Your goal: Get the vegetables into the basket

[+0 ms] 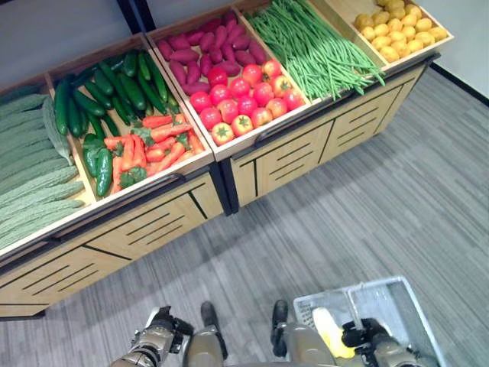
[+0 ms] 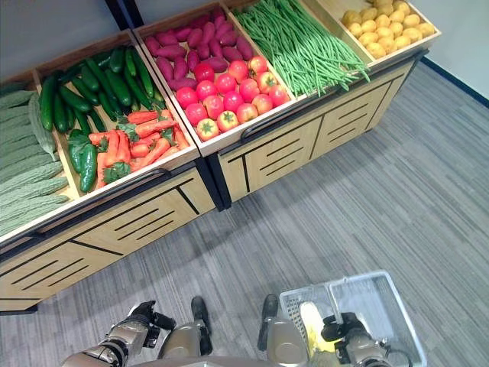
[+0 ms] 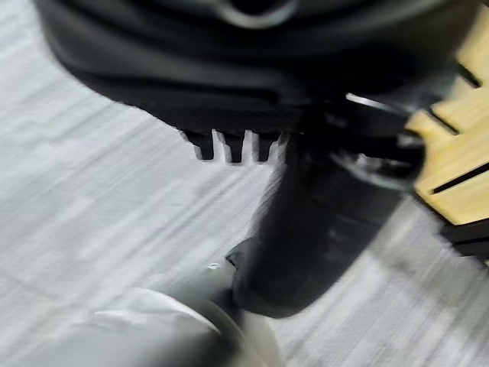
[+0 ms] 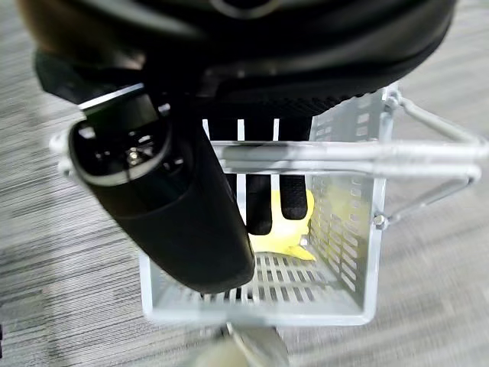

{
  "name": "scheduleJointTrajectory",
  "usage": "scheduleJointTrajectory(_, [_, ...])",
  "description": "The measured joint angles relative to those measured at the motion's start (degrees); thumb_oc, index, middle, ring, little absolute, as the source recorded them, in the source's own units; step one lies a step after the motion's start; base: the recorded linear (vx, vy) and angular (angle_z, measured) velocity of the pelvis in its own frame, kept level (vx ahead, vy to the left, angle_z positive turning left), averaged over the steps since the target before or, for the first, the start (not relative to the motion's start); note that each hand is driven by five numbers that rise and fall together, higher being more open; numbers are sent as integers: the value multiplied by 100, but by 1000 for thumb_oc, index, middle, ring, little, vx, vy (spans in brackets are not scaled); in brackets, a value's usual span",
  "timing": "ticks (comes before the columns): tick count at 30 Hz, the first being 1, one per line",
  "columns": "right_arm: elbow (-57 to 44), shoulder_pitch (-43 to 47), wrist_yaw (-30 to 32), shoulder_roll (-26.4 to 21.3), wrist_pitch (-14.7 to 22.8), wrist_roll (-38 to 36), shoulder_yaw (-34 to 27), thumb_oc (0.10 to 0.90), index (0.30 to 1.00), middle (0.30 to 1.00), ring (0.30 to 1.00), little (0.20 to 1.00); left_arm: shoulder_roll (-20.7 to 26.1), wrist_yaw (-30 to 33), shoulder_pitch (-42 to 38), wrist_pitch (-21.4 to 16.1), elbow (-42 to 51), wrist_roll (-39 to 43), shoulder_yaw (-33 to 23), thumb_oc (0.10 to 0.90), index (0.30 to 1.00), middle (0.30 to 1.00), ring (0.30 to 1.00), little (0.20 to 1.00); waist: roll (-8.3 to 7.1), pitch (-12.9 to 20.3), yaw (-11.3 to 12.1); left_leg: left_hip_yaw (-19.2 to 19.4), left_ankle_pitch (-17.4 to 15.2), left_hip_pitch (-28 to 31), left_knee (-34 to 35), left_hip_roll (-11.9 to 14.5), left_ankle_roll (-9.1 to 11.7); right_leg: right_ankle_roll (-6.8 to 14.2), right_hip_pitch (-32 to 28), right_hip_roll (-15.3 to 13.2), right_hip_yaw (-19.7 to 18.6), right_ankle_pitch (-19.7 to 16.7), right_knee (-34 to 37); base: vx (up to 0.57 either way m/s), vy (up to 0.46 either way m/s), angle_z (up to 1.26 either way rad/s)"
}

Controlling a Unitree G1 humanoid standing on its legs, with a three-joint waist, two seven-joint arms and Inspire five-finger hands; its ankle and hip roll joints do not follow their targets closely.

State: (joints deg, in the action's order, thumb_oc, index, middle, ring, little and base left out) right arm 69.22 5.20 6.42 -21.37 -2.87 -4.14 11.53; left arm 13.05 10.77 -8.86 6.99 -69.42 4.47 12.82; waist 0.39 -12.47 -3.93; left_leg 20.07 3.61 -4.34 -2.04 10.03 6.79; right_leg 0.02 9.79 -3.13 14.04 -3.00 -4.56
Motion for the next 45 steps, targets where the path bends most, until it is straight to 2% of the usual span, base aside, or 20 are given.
scheduleJointTrajectory(1, [-26,12,0,41,31,6,-6,400,300,300,300,300,-22,-20,47,7,-7,1,-1,900,1000,1000,1000,1000,6,3,0,-336,-81,214,176,-96,-22,30,1,93,-117,-27,47,25,184,-42])
scheduleJointTrajectory(4, [-21,17,-52,155,18,37,11,400,300,300,300,300,-44,-87,-31,-47,-82,-143,51,900,1000,1000,1000,1000,-101,-1,8,-253,-236,289,142,-220,-213,28,239,107,-339,-34,-94,17,119,-33])
scheduleJointTrajectory(8, [-82,-95,-38,436,-28,147,15,400,300,300,300,300,-14,-114,-129,-106,-68,-165,-14,900,1000,1000,1000,1000,-483,23,40,-2,-302,149,86,-587,-489,197,540,-258,-493,-117,-107,-17,126,-29])
scheduleJointTrajectory(11, [-75,-122,-71,491,-120,142,4,400,300,300,300,300,37,-100,-84,-92,-67,-170,-58,900,1000,1000,1000,1000,-467,14,142,249,-353,67,59,-632,-746,362,683,-449,-495,-52,-384,-23,134,-30])
scheduleJointTrajectory(12, [-42,-202,-106,509,-157,139,4,400,300,300,300,300,96,-101,-38,-96,-63,-169,-135,900,1000,1000,1000,1000,-553,60,153,267,-396,59,-3,-719,-774,399,675,-638,-557,-49,-532,-35,147,-21])
scheduleJointTrajectory(13, [-9,-346,-154,554,-184,148,17,400,300,300,300,300,199,-83,34,-99,-50,-173,-174,900,1000,1000,1000,1000,-659,90,154,249,-455,63,-50,-869,-813,510,529,-773,-623,-353,-437,10,179,-6])
scheduleJointTrajectory(15, [8,-353,-159,540,-208,146,18,400,300,300,300,300,255,-74,4,-64,-80,-178,-182,900,1000,1000,1000,1000,-631,-21,111,238,-477,158,42,-894,-832,628,555,-815,-796,-424,-663,86,78,5])
scheduleJointTrajectory(17, [-12,-393,-157,529,-204,133,16,400,300,300,300,300,263,-70,-16,-62,-93,-228,-178,900,1000,1000,1000,1000,-570,-80,-3,14,-447,398,289,-935,-823,936,734,-812,-1368,-211,-996,139,-35,32])
scheduleJointTrajectory(19, [-15,-438,-164,530,-202,134,22,400,300,300,300,300,307,-67,-27,-71,-100,-232,-156,900,1000,1000,1000,1000,-581,-99,-17,-105,-397,411,349,-984,-879,1050,885,-832,-1657,-216,-639,146,-56,21])
scheduleJointTrajectory(21, [-45,-341,-156,541,-182,141,105,400,300,300,300,300,322,-36,-147,-61,-260,-232,-174,900,1000,1000,1000,1000,-622,-231,-159,-389,-338,372,336,-989,-958,1162,886,-783,-1859,-287,264,70,-82,59])
scheduleJointTrajectory(23, [-12,-602,-180,618,-195,133,135,400,300,300,300,300,292,-22,-101,-90,-213,-231,-171,900,1000,1000,1000,1000,-720,-263,-202,-976,-336,599,385,-1073,-715,1062,590,-747,-1785,-340,182,85,-180,151])
scheduleJointTrajectory(24, [76,-627,-202,626,-209,135,128,400,300,300,300,300,278,-22,-62,-99,-214,-230,-173,900,1000,1000,1000,1000,-750,-263,-166,-1075,-347,726,412,-1063,-573,837,491,-675,-1873,-750,188,133,-233,92])
scheduleJointTrajectory(25, [140,-428,-205,548,-263,152,126,400,300,300,300,300,213,-1,152,-88,-170,-227,-183,900,1000,1000,1000,1000,-505,-159,-118,-1103,-390,762,426,-687,-374,656,347,-345,-1746,-717,342,93,-187,16])
scheduleJointTrajectory(29, [-43,-228,-194,404,-194,156,135,400,300,300,300,300,135,-17,103,-86,-77,-216,-224,900,1000,1000,1000,1000,-414,-102,-38,-1249,-354,732,358,-268,-234,349,118,26,-1378,-775,557,35,-117,20])
scheduleJointTrajectory(33, [-145,-86,-145,221,-95,159,176,400,300,300,300,300,-90,-19,-21,-108,33,-215,-201,900,1000,1000,1000,1000,-343,72,-3,-1337,-371,679,399,-127,-126,287,94,121,-1240,-707,569,42,-77,18])
scheduleJointTrajectory(37, [-221,-93,-131,217,-30,208,245,400,300,300,300,300,-25,60,188,15,835,-200,-99,900,1000,1000,1000,1000,-302,125,23,-1465,-403,612,399,-149,-51,243,130,66,-1185,-671,542,24,-33,12])
scheduleJointTrajectory(38, [-251,-126,-120,199,-28,208,241,400,300,300,300,300,123,76,488,-69,1646,-122,28,900,1000,1000,1000,1000,-292,130,37,-1495,-386,569,421,-175,-50,254,149,26,-1152,-679,542,8,-1,14])
scheduleJointTrajectory(40, [-773,-568,-146,90,-19,208,-60,400,300,300,300,300,582,-7,1418,-124,4427,69,-9,900,1000,1000,1000,1000,-243,147,135,-1560,-305,552,505,-228,-38,343,168,-33,-1088,-740,571,15,16,17])
scheduleJointTrajectory(42, [-793,-615,-191,55,-63,207,-277,400,300,300,300,300,987,-266,1890,-182,5805,126,-208,900,1000,1000,1000,1000,-173,141,148,-1558,-284,590,575,-281,-52,380,142,-84,-1095,-767,635,6,19,3])
scheduleJointTrajectory(45, [-753,-761,-247,2,-103,204,-446,400,300,300,300,300,1144,-357,1920,-203,6248,105,-571,900,1000,1000,1000,1000,-63,125,140,-1557,-258,608,625,-333,-77,434,100,-136,-1101,-818,745,0,0,0])
